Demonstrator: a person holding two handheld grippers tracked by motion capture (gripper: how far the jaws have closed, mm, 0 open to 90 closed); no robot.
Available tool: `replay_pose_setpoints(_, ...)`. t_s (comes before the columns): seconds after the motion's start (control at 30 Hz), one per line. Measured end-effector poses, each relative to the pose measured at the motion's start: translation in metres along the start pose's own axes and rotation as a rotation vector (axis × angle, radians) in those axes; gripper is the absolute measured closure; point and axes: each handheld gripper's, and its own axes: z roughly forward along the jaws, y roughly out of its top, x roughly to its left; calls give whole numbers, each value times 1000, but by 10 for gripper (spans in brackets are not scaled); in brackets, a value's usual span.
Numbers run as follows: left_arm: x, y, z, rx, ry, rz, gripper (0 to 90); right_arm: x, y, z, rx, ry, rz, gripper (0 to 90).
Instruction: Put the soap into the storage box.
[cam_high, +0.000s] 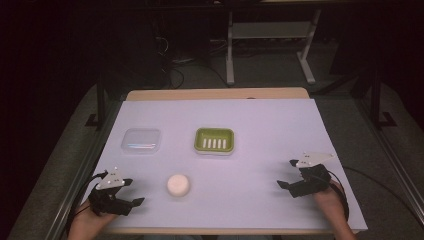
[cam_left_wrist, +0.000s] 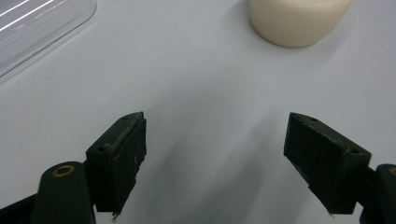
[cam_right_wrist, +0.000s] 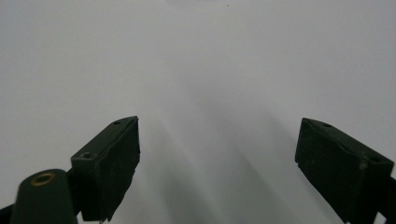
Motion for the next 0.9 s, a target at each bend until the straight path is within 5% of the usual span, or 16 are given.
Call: replay_pose_setpoints(0.9,-13,12,10,43,-22,77,187,1,-1,0,-10,-33,-7,132)
